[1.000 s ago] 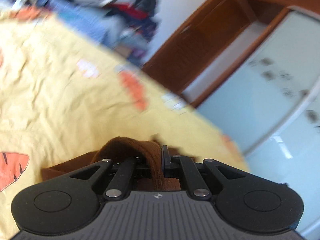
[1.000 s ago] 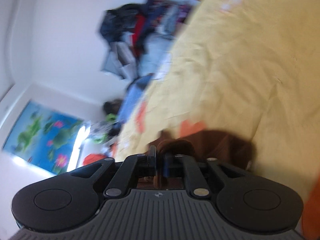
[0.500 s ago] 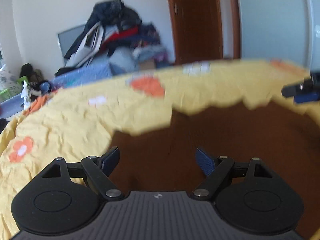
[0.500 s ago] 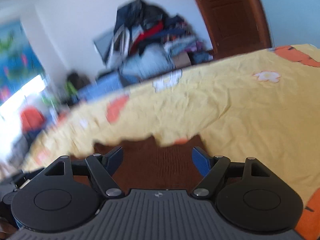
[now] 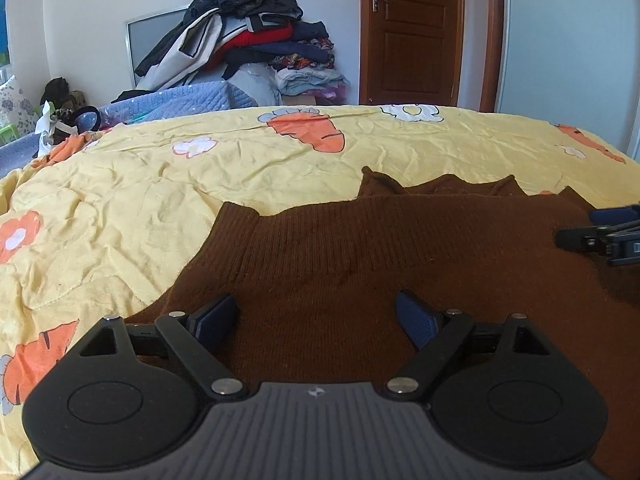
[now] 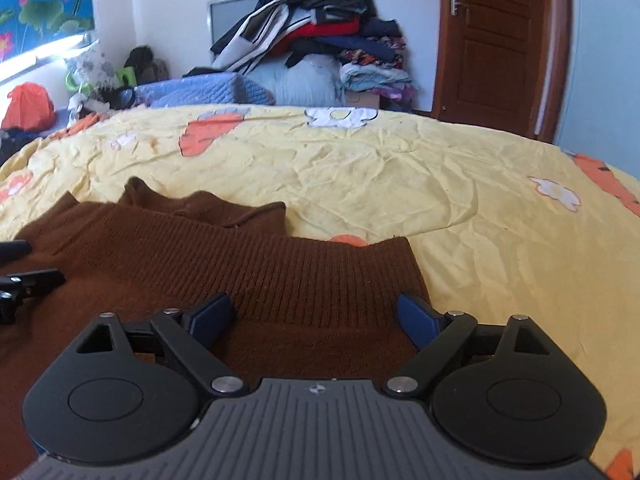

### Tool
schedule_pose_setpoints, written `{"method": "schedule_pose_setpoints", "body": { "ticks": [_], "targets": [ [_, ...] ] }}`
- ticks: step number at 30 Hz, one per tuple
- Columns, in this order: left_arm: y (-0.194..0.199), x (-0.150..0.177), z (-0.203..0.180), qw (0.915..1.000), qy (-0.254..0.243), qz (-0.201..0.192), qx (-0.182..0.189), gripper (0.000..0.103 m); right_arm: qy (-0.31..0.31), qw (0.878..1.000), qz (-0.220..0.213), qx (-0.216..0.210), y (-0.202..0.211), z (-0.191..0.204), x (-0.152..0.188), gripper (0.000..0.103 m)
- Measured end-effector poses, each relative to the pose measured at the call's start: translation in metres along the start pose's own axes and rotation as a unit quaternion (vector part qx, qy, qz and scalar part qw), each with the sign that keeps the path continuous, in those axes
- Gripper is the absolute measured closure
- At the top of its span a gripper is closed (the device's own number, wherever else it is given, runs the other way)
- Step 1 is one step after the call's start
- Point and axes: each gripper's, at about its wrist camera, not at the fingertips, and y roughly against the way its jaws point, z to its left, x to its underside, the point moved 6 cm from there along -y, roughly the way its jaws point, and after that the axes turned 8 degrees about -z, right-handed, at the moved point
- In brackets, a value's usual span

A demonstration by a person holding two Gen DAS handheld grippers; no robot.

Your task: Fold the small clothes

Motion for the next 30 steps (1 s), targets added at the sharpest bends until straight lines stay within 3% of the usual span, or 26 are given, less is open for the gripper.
{"method": "schedule_pose_setpoints", "body": {
  "ticks": [3, 6, 8, 10, 12, 15, 18, 20, 22, 23, 24, 25, 28, 29, 30],
  "targets": [
    [0.004, 0.000, -0.001, 1.0000, -0.001, -0.001, 0.001, 0.014, -0.053, 0.998, -0.021, 0.019, 0.038, -0.005, 0.003, 0.001],
    [0.008, 0.000, -0.001, 1.0000, -0.001, -0.009, 0.000, 0.014, -0.122, 0.991, -0.057, -0.015, 0.094, -0.012, 0.012, 0.000],
    [0.029, -0.001, 0.006, 0.9993, 0.009, -0.033, -0.014, 0.014, -0.158, 0.985, -0.069, -0.014, 0.126, -0.022, 0.022, 0.000],
    [0.068, 0.004, 0.022, 0.9968, 0.057, -0.055, -0.012, 0.014, -0.201, 0.977, -0.069, -0.014, 0.156, -0.033, 0.038, 0.000],
    [0.110, 0.015, 0.044, 0.9904, 0.119, -0.063, 0.030, 0.014, -0.235, 0.970, -0.050, -0.021, 0.175, -0.043, 0.058, 0.000],
    [0.158, 0.044, 0.076, 0.9709, 0.227, -0.051, 0.059, 0.011, -0.260, 0.965, -0.011, -0.011, 0.188, -0.054, 0.088, 0.000],
    [0.187, 0.078, 0.093, 0.9427, 0.324, -0.039, 0.070, 0.012, -0.279, 0.960, -0.008, -0.015, 0.193, -0.057, 0.107, 0.000],
    [0.193, 0.096, 0.097, 0.9107, 0.400, -0.024, 0.100, 0.011, -0.290, 0.956, -0.027, -0.022, 0.196, -0.054, 0.112, 0.000],
    [0.189, 0.106, 0.098, 0.8695, 0.474, -0.014, 0.138, 0.011, -0.300, 0.953, -0.024, -0.031, 0.195, -0.048, 0.111, 0.000],
    [0.184, 0.107, 0.097, 0.8529, 0.500, -0.011, 0.150, 0.011, -0.309, 0.950, -0.020, -0.040, 0.192, -0.046, 0.110, 0.000],
    [0.177, 0.106, 0.096, 0.8423, 0.515, -0.008, 0.158, 0.012, -0.321, 0.946, -0.016, -0.051, 0.191, -0.043, 0.108, 0.000],
    [0.171, 0.104, 0.095, 0.8389, 0.520, -0.007, 0.161, 0.012, -0.337, 0.939, -0.009, -0.066, 0.187, -0.041, 0.107, 0.000],
    [0.156, 0.096, 0.091, 0.8402, 0.521, -0.006, 0.152, 0.012, -0.375, 0.922, 0.004, -0.096, 0.178, -0.037, 0.103, 0.000],
    [0.152, 0.094, 0.089, 0.8424, 0.516, -0.009, 0.153, 0.012, -0.383, 0.918, 0.007, -0.101, 0.175, -0.036, 0.103, 0.000],
    [0.149, 0.092, 0.087, 0.8504, 0.503, -0.017, 0.153, 0.012, -0.388, 0.916, 0.004, -0.104, 0.172, -0.035, 0.102, 0.000]
  ]
}}
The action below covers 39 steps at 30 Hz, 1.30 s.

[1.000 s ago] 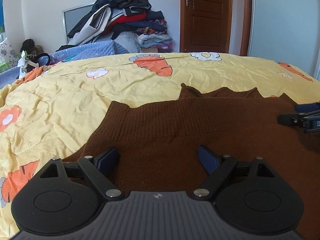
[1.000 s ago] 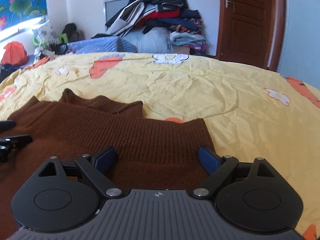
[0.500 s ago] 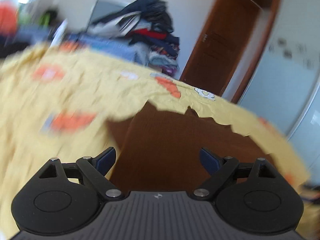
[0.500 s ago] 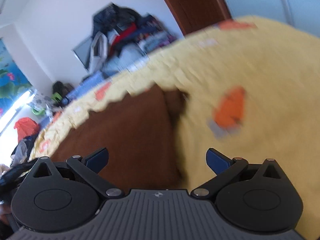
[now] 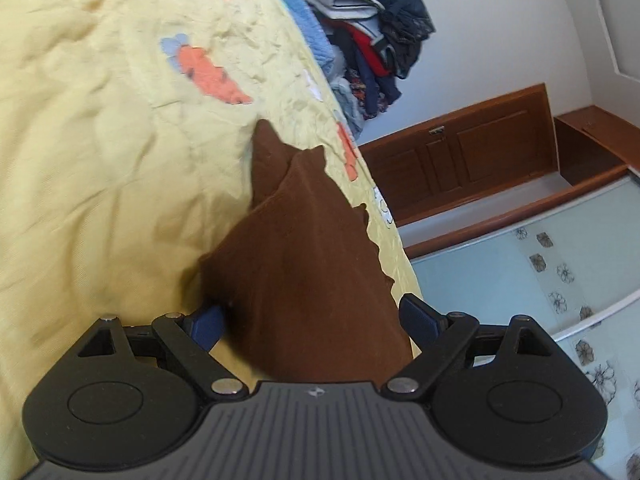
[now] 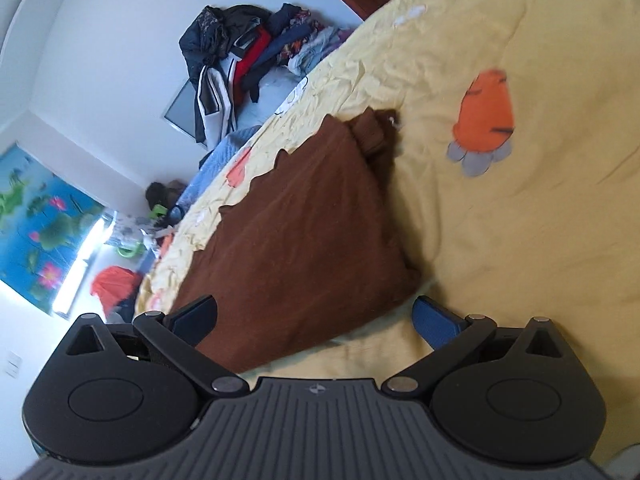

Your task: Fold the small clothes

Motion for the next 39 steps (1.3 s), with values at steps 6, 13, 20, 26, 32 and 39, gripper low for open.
{"method": "schedule_pose_setpoints", "body": {
  "ticks": [6, 13, 20, 26, 32, 39],
  "targets": [
    [-0.003, 0.035, -0.017, 0.9775, -0.203, -0.052, -0.025, 0.008, 0.052, 0.998, -0.028, -0.016, -0.013, 0.008, 0.005, 0.000],
    [-0.004, 0.030, -0.017, 0.9801, -0.188, -0.061, -0.021, 0.006, 0.076, 0.995, -0.061, -0.010, -0.017, 0.011, 0.010, 0.000],
    [-0.006, 0.022, -0.016, 0.9839, -0.166, -0.057, -0.032, 0.006, 0.050, 0.997, -0.053, -0.004, -0.028, 0.011, 0.002, 0.000],
    [-0.018, -0.003, -0.008, 0.9954, -0.050, -0.053, -0.063, 0.016, -0.029, 0.999, -0.028, -0.011, -0.034, 0.001, -0.017, 0.006],
    [-0.024, 0.000, 0.004, 0.9939, -0.067, -0.030, -0.082, 0.071, -0.022, 1.000, 0.007, -0.006, -0.054, -0.002, -0.009, 0.058],
    [-0.019, -0.005, -0.011, 0.9889, -0.114, -0.020, -0.093, 0.094, -0.046, 0.998, 0.005, -0.029, -0.058, -0.003, -0.014, 0.087]
  ]
}}
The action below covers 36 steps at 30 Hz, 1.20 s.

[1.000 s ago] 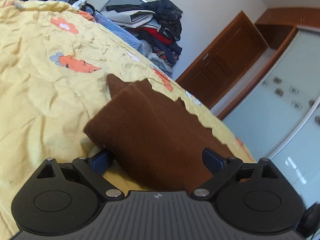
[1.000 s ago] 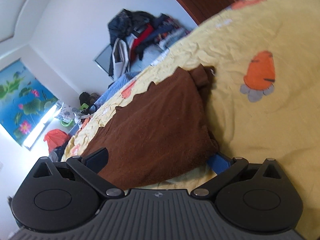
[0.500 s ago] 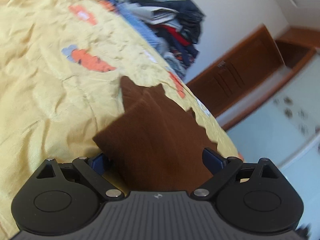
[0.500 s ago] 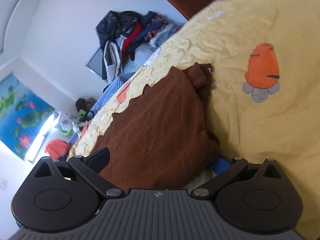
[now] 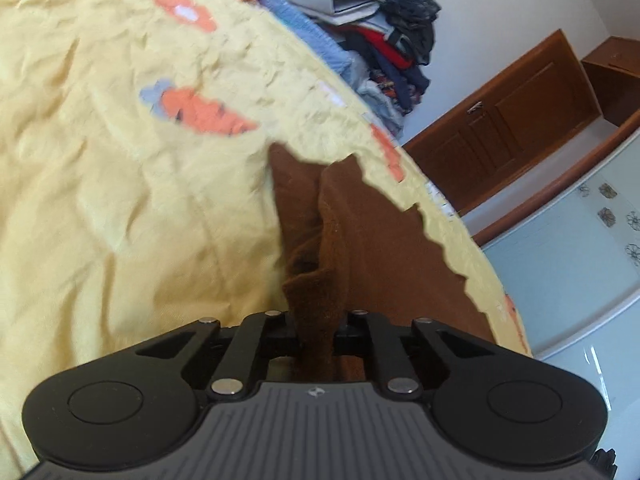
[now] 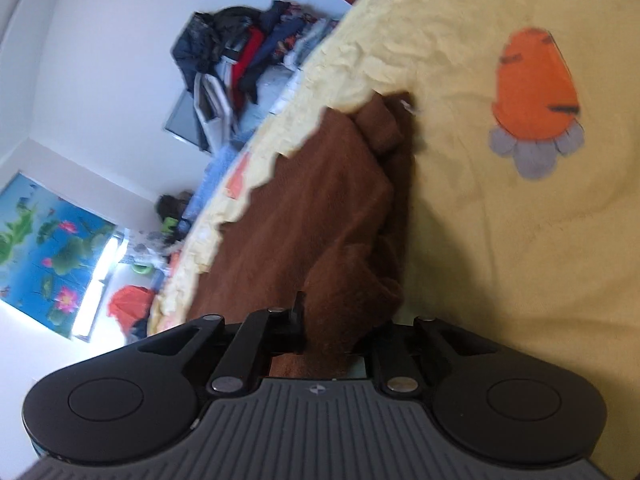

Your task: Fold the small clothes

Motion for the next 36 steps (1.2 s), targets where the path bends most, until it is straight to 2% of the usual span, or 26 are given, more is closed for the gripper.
{"method": "schedule_pose_setpoints", "body": {
  "ticks": [4, 7, 9, 12, 13, 15, 16, 17, 18, 19, 20, 21, 22, 23, 24, 27, 28, 29, 31, 32, 33, 35, 36],
  "targets": [
    [0.037, -0.011, -0.020, 0.9987, -0.022, 0.004, 0.047, 0.095, 0.034, 0.999, -0.006, -0.042, 0.034, 0.031, -0.007, 0.088],
    [0.084, -0.001, -0.022, 0.9957, -0.049, 0.018, 0.077, 0.095, 0.060, 0.996, 0.007, -0.061, 0.076, 0.040, 0.004, 0.088],
    [0.115, 0.016, -0.008, 0.9949, -0.052, 0.038, 0.078, 0.095, 0.063, 0.996, 0.027, -0.066, 0.109, 0.033, 0.021, 0.088],
    [0.145, 0.054, 0.031, 0.9933, -0.070, 0.076, 0.051, 0.092, 0.045, 0.996, 0.058, -0.043, 0.151, 0.002, 0.056, 0.085],
    [0.150, 0.065, 0.043, 0.9920, -0.079, 0.089, 0.040, 0.090, 0.043, 0.996, 0.068, -0.027, 0.160, -0.008, 0.067, 0.080],
    [0.161, 0.068, 0.059, 0.9924, -0.081, 0.090, 0.022, 0.086, 0.043, 0.996, 0.074, 0.011, 0.175, -0.023, 0.078, 0.049],
    [0.166, 0.061, 0.062, 0.9935, -0.075, 0.082, 0.024, 0.086, 0.045, 0.997, 0.063, 0.011, 0.182, -0.025, 0.074, 0.042],
    [0.171, 0.049, 0.060, 0.9948, -0.073, 0.065, 0.026, 0.085, 0.045, 0.998, 0.042, 0.008, 0.190, -0.023, 0.064, 0.028],
    [0.175, 0.033, 0.056, 0.9959, -0.079, 0.036, 0.024, 0.084, 0.052, 0.999, 0.009, 0.012, 0.196, -0.019, 0.050, 0.025],
    [0.177, 0.016, 0.048, 0.9955, -0.092, 0.004, 0.020, 0.080, 0.066, 0.997, -0.023, 0.010, 0.199, -0.011, 0.034, 0.026],
    [0.176, 0.002, 0.037, 0.9934, -0.111, -0.022, 0.019, 0.066, 0.083, 0.996, -0.044, 0.004, 0.197, -0.002, 0.017, 0.026],
    [0.169, -0.010, 0.025, 0.9899, -0.135, -0.039, 0.019, 0.037, 0.100, 0.994, -0.053, 0.000, 0.189, 0.008, 0.002, 0.026],
    [0.159, -0.018, 0.013, 0.9858, -0.160, -0.051, 0.010, 0.022, 0.120, 0.991, -0.054, -0.007, 0.177, 0.018, -0.010, 0.026],
    [0.145, -0.022, 0.002, 0.9804, -0.187, -0.061, -0.001, 0.017, 0.143, 0.989, -0.047, -0.011, 0.160, 0.028, -0.020, 0.026],
    [0.126, -0.024, -0.007, 0.9739, -0.219, -0.060, -0.006, 0.017, 0.161, 0.986, -0.038, -0.008, 0.138, 0.036, -0.027, 0.026],
    [0.059, -0.016, -0.021, 0.9621, -0.271, -0.012, -0.024, 0.022, 0.200, 0.980, 0.022, 0.000, 0.068, 0.048, -0.035, 0.027],
    [0.040, -0.011, -0.023, 0.9605, -0.277, 0.002, -0.027, 0.028, 0.213, 0.976, 0.040, 0.019, 0.044, 0.047, -0.039, 0.027],
    [0.023, -0.007, -0.025, 0.9586, -0.283, 0.017, -0.030, 0.039, 0.225, 0.972, 0.055, 0.039, 0.023, 0.046, -0.039, 0.028],
    [-0.007, 0.004, -0.025, 0.9548, -0.290, 0.054, -0.037, 0.053, 0.238, 0.966, 0.088, 0.054, -0.007, 0.043, -0.034, 0.037],
    [-0.018, 0.008, -0.025, 0.9531, -0.292, 0.071, -0.039, 0.070, 0.240, 0.964, 0.102, 0.058, -0.016, 0.040, -0.030, 0.058],
    [-0.028, 0.014, -0.025, 0.9511, -0.296, 0.076, -0.045, 0.075, 0.251, 0.959, 0.115, 0.059, -0.019, 0.037, -0.018, 0.079],
    [-0.029, 0.014, -0.031, 0.9461, -0.311, 0.082, -0.035, 0.095, 0.282, 0.950, 0.120, 0.056, -0.020, 0.037, -0.007, 0.083],
    [-0.024, 0.010, -0.036, 0.9451, -0.317, 0.075, -0.030, 0.095, 0.288, 0.950, 0.113, 0.050, -0.017, 0.039, -0.006, 0.083]
  ]
}}
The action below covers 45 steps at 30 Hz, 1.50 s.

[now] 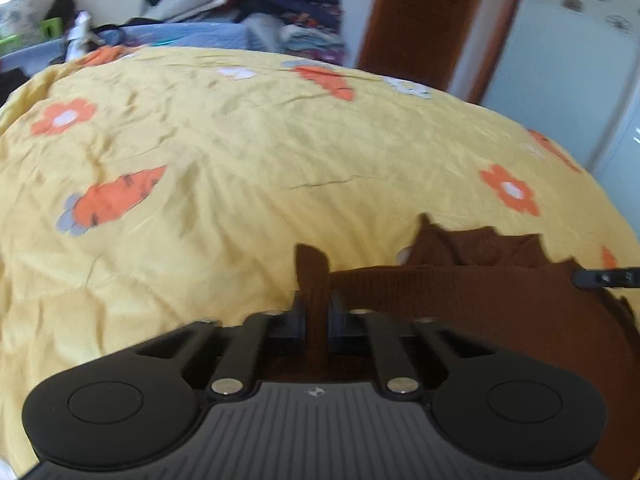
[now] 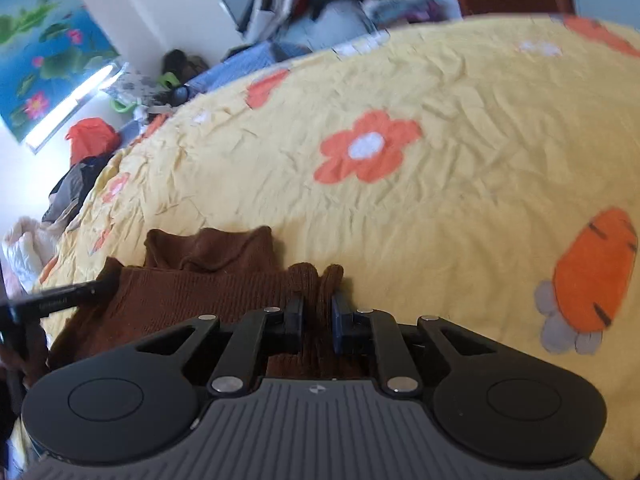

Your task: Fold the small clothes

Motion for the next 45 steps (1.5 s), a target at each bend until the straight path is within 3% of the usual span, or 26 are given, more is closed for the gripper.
{"method": "schedule_pose_setpoints", "body": {
  "ticks": [4, 6, 9, 10, 11, 13, 14, 16, 17, 18, 20, 21, 24, 26, 30, 34, 37, 40, 43, 44, 45],
  "targets": [
    [0.030, -0.019, 0.001, 0.9974, -0.026, -0.065, -0.016, 0.095, -0.014, 0.997, -0.073, -0.024, 0.027, -0.001, -0.016, 0.085],
    [0.020, -0.017, 0.006, 0.9970, -0.035, -0.060, -0.034, 0.095, -0.038, 0.996, -0.080, -0.011, 0.024, -0.016, -0.018, 0.085],
    [-0.009, 0.001, 0.015, 0.9975, -0.036, -0.021, -0.056, 0.095, -0.056, 0.997, -0.051, 0.013, -0.004, -0.029, -0.006, 0.084],
    [-0.007, 0.001, 0.015, 0.9974, -0.035, -0.031, -0.055, 0.094, -0.058, 0.996, -0.061, 0.009, -0.005, -0.027, -0.004, 0.082],
    [-0.003, 0.000, 0.015, 0.9973, -0.033, -0.028, -0.059, 0.091, -0.056, 0.996, -0.062, 0.010, -0.005, -0.024, -0.003, 0.075],
    [0.014, -0.004, 0.015, 0.9966, -0.027, -0.042, -0.065, 0.087, -0.061, 0.996, -0.065, 0.019, 0.004, -0.022, -0.004, 0.048],
    [0.026, -0.008, 0.014, 0.9954, -0.029, -0.058, -0.070, 0.086, -0.060, 0.995, -0.077, 0.029, 0.013, -0.020, -0.008, 0.042],
    [0.049, -0.016, 0.004, 0.9920, -0.038, -0.098, -0.070, 0.083, -0.030, 0.991, -0.124, 0.040, 0.039, -0.007, -0.015, 0.042],
    [0.055, -0.020, -0.005, 0.9917, -0.039, -0.108, -0.059, 0.072, -0.018, 0.988, -0.147, 0.036, 0.049, 0.004, -0.019, 0.041],
    [0.055, -0.022, -0.016, 0.9923, -0.040, -0.107, -0.047, 0.055, -0.018, 0.987, -0.157, 0.025, 0.052, 0.015, -0.023, 0.037],
    [0.043, -0.020, -0.038, 0.9937, -0.042, -0.099, -0.033, 0.039, -0.020, 0.990, -0.140, -0.008, 0.039, 0.038, -0.021, 0.026],
    [0.032, -0.016, -0.045, 0.9947, -0.045, -0.087, -0.031, 0.040, -0.009, 0.993, -0.121, -0.009, 0.025, 0.048, -0.017, 0.023],
    [-0.007, 0.006, -0.039, 0.9979, -0.029, -0.020, -0.055, 0.039, 0.041, 0.996, -0.057, 0.050, -0.021, 0.051, 0.006, 0.024],
    [-0.010, 0.015, -0.028, 0.9958, -0.052, -0.045, -0.060, 0.038, 0.086, 0.990, -0.079, 0.075, -0.025, 0.040, 0.017, 0.025],
    [-0.011, 0.012, -0.019, 0.9967, -0.044, -0.048, -0.048, 0.035, 0.065, 0.992, -0.090, 0.059, -0.015, 0.021, 0.013, 0.025],
    [-0.010, 0.009, -0.026, 0.9944, -0.057, -0.047, -0.076, 0.033, 0.114, 0.986, -0.080, 0.091, -0.023, 0.035, 0.018, 0.020],
    [0.021, 0.015, -0.031, 0.9931, -0.039, -0.056, -0.095, 0.034, 0.116, 0.986, -0.079, 0.087, -0.022, 0.038, 0.021, 0.015],
    [0.048, 0.028, -0.049, 0.9968, -0.033, -0.054, -0.048, 0.033, 0.106, 0.988, -0.081, 0.079, -0.021, 0.036, 0.021, 0.014],
    [0.046, 0.052, -0.041, 0.9974, -0.035, -0.038, -0.051, 0.030, 0.106, 0.988, -0.080, 0.079, -0.021, 0.036, 0.021, 0.012],
    [0.048, 0.058, -0.036, 0.9956, -0.046, -0.070, -0.043, 0.029, 0.106, 0.988, -0.080, 0.078, -0.021, 0.036, 0.020, 0.012],
    [0.049, 0.060, -0.033, 0.9959, -0.043, -0.073, -0.032, 0.029, 0.106, 0.988, -0.080, 0.077, -0.021, 0.036, 0.021, 0.011]
  ]
}}
